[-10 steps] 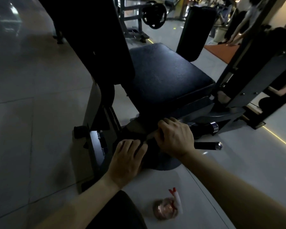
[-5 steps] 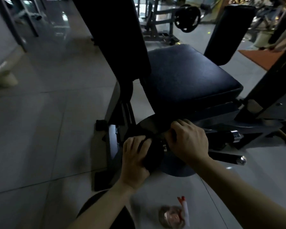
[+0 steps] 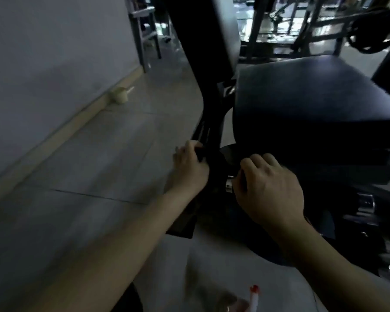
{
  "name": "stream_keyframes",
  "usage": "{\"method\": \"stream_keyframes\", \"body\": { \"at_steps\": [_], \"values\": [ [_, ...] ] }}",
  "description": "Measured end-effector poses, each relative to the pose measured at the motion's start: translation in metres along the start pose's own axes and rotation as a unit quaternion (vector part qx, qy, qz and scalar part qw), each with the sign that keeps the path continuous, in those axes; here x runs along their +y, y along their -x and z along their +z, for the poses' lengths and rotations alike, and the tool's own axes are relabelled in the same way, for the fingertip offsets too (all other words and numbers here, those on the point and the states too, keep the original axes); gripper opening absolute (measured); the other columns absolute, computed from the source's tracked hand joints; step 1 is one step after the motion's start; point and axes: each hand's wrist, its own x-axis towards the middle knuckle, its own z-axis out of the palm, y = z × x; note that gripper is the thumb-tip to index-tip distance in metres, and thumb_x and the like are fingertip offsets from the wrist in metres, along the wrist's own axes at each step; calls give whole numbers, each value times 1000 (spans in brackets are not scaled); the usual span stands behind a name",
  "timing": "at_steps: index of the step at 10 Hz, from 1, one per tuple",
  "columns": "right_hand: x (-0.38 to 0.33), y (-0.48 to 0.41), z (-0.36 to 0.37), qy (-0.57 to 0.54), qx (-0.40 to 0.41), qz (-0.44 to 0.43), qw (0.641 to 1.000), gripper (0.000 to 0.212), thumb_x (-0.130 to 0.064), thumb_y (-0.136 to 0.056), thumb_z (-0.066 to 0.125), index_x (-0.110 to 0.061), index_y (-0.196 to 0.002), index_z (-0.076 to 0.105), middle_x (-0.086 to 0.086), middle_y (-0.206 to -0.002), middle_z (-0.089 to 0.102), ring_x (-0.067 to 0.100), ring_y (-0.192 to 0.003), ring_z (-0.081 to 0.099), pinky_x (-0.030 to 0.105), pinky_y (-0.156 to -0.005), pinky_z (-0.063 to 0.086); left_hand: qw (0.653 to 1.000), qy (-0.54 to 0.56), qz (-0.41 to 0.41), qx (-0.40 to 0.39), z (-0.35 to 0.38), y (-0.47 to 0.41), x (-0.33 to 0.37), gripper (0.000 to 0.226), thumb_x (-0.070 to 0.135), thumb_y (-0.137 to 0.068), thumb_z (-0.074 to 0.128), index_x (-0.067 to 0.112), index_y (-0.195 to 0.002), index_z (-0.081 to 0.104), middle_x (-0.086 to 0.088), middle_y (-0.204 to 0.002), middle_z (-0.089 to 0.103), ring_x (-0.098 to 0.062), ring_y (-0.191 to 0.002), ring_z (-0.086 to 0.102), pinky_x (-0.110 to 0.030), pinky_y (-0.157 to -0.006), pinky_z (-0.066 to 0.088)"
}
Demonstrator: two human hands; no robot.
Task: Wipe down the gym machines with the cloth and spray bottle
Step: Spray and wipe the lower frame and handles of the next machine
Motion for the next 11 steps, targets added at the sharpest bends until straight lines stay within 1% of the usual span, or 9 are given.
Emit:
{"method": "stream_keyframes", "body": {
  "at_steps": [1, 2, 3, 4, 5, 8, 9, 10, 11],
  "values": [
    [6, 8, -2, -11, 17, -42, 999, 20, -28, -96, 48, -15, -84, 57, 4, -81, 56, 22, -76, 50, 31, -56, 31, 984, 64, -146, -77, -10, -22, 18, 20, 24, -103, 48, 18, -122, 46, 8, -97, 49, -12, -84, 53, -26, -70, 44],
    [11, 17, -1, -11, 43, -74, 996, 18, -25, -96, 49, -12, -87, 57, 7, -85, 55, 26, -80, 49, 35, -60, 39, 971, 113, -209, -27, -14, -23, 25, 29, 22, -108, 37, 21, -83, 51, 8, -85, 47, -7, -69, 41, -13, -58, 36],
    [12, 24, 0, -2, 51, -96, 994, 17, -22, -95, 49, -9, -90, 59, 11, -89, 55, 29, -82, 48, 39, -63, 43, 957, 140, -252, 28, -9, -2, 26, 36, 25, -111, 33, 0, -122, 56, -5, -121, 59, -4, -81, 51, -7, -60, 44],
    [10, 31, -2, -3, 52, -87, 995, 14, -16, -92, 50, -7, -88, 60, 12, -90, 54, 30, -82, 47, 40, -64, 43, 809, 443, -374, 98, -12, 44, 38, 43, 32, -110, 35, 0, -130, 56, -3, -114, 63, -14, -98, 59, -21, -71, 47],
    [9, 38, -5, -7, 37, -85, 996, 15, -15, -89, 50, -5, -91, 61, 12, -93, 53, 30, -86, 47, 39, -67, 45, 936, 201, -281, 66, 6, 73, 47, 48, 42, -108, 33, 11, -138, 51, -7, -122, 63, -28, -109, 62, -39, -95, 50],
    [0, 78, -10, -64, 112, -122, 984, 19, -12, -89, 53, -6, -98, 68, 14, -107, 62, 33, -99, 56, 44, -93, 44, 967, 151, -108, -173, 22, 94, 19, 22, 2, -102, 44, 7, -112, 63, -6, -101, 67, -15, -94, 63, -13, -88, 49],
    [2, 112, 9, -110, 68, -158, 979, 13, -13, -87, 51, -10, -89, 64, 7, -88, 59, 24, -78, 51, 36, -68, 43, 949, 67, -62, -302, 32, 84, 2, 52, -2, -92, 46, 23, -136, 58, -6, -129, 62, -18, -117, 57, -32, -105, 44],
    [14, 149, 42, -109, -122, 4, 987, 19, -22, -95, 41, -19, -86, 57, -4, -75, 53, 15, -64, 52, 28, -54, 42, 915, -114, -19, -388, 43, 93, -2, 41, 0, -87, 46, 22, -90, 81, 4, -97, 74, -15, -95, 67, -29, -90, 53],
    [38, 195, 83, -52, -405, 164, 898, 10, -19, -97, 49, -20, -103, 56, -1, -89, 59, 14, -75, 60, 24, -62, 49, 863, -234, -36, -446, 59, 113, -3, 26, 28, -88, 56, 17, -69, 71, -2, -78, 70, -25, -73, 67, -30, -64, 53]
  ]
}}
